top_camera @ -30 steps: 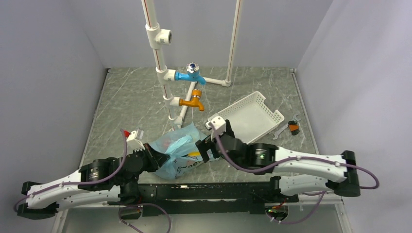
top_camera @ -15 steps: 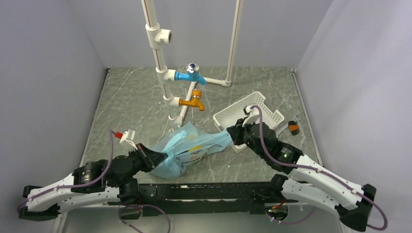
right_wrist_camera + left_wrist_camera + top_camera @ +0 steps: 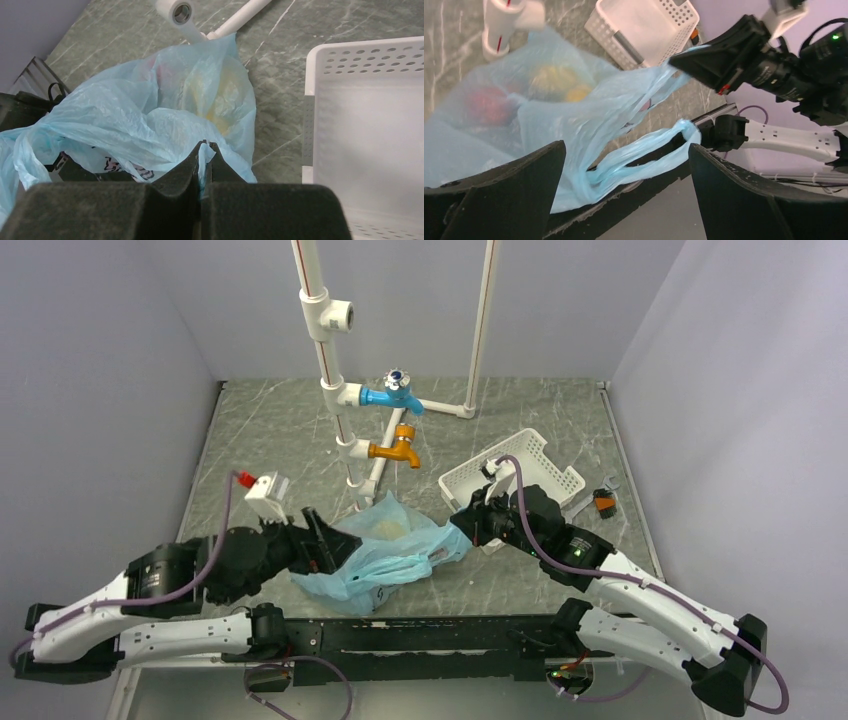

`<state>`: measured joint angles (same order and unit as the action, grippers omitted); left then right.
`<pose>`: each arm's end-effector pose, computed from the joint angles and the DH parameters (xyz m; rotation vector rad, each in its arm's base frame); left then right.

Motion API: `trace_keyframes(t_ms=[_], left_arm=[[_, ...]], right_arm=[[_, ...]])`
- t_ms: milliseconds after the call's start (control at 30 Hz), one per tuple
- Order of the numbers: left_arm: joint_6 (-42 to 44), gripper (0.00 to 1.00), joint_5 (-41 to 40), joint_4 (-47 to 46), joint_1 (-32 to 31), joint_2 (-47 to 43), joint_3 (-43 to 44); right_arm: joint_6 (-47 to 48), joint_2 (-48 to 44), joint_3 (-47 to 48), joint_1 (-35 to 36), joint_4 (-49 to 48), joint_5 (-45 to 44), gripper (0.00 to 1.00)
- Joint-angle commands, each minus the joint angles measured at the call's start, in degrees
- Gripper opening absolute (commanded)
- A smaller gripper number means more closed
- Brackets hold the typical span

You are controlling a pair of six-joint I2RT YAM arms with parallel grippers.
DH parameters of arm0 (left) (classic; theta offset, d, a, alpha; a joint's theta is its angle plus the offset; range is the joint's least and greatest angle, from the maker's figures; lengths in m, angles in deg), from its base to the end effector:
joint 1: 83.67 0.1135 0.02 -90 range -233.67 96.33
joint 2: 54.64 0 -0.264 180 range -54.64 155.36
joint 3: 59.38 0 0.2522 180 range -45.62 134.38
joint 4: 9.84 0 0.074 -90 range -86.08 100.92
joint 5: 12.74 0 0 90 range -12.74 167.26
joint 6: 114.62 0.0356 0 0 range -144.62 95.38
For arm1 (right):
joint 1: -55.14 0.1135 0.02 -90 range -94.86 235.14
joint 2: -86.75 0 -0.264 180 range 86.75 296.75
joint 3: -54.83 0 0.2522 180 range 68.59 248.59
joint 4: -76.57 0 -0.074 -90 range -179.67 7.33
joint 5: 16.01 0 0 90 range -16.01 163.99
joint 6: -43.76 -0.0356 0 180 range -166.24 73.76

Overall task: Take the fake fruits out of the plastic bag
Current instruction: Adjust the plastic bag at the center of the board.

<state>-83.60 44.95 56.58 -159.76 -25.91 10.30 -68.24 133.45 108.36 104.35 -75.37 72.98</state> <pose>0.0360 -0.0662 0.3609 -0.0655 2.0748 -0.9653 0.1256 0.1446 0.2959 -0.4652 1.9742 0.7935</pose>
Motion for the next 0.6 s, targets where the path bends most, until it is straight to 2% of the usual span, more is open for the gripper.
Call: trace_keyframes(t_ms=[0,167,300,467,567], left_arm=[[11.97,0.99,0.58,2.06,-0.19,11.66,9.55],[18.8,1.0,5.24,-2.9,0.53,22.34,12.85],[19.28,0.96,6.68,-2.66,2.93,30.27,14.13],[15.2,0.94,3.04,2.96,5.27,38.49,15.41],[17.02,0.96,6.02,-0.44,5.95,41.31,14.51]], right_arm=[[0.63,-0.43,1.46,-0.12,-2.77,2.31,0.0],[-0.09,-0.23,2.01,-0.16,-2.24,2.46,0.0],[-0.01,-1.07,3.38,-0.17,-1.35,2.11,0.0],[0.53,-2.37,6.36,-0.17,-0.79,2.54,0.0],[0.55,-2.27,7.42,-0.17,-0.88,2.92,0.0]])
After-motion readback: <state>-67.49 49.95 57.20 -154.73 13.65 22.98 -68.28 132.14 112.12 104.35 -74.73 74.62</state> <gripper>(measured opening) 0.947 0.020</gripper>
